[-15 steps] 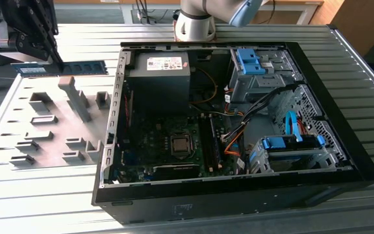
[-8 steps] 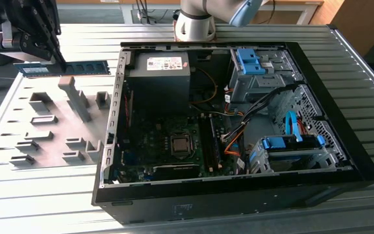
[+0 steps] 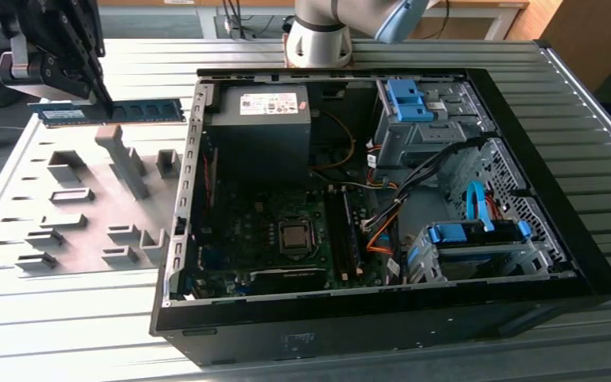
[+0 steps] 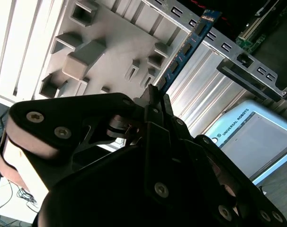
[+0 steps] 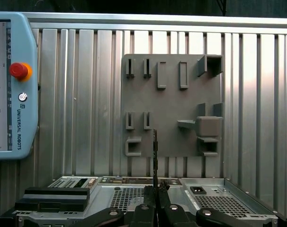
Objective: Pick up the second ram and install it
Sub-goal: 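Pick up the second ram and move it above second insertion slot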
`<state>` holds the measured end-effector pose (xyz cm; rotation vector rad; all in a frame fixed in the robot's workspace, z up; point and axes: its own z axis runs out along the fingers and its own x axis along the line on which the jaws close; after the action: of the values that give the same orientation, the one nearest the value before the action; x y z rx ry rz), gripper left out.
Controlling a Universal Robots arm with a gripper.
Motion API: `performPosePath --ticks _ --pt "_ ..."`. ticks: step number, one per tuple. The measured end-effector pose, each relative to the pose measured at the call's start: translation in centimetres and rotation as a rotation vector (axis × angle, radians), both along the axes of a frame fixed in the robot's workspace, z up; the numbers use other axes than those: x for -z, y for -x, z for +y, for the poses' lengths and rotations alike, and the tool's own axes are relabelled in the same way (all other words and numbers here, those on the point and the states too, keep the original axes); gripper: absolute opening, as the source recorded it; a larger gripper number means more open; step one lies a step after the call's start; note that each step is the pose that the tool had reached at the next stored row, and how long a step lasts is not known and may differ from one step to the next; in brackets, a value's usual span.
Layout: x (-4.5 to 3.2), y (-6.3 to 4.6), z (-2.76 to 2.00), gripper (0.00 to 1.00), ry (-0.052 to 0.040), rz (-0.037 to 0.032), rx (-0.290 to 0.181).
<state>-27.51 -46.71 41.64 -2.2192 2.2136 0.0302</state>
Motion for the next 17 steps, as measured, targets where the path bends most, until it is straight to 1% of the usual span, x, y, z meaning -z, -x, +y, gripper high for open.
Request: performPosePath --ticks 17 --pt "0.00 -1.1 0.00 0.14 0.0001 0.0000 0.000"
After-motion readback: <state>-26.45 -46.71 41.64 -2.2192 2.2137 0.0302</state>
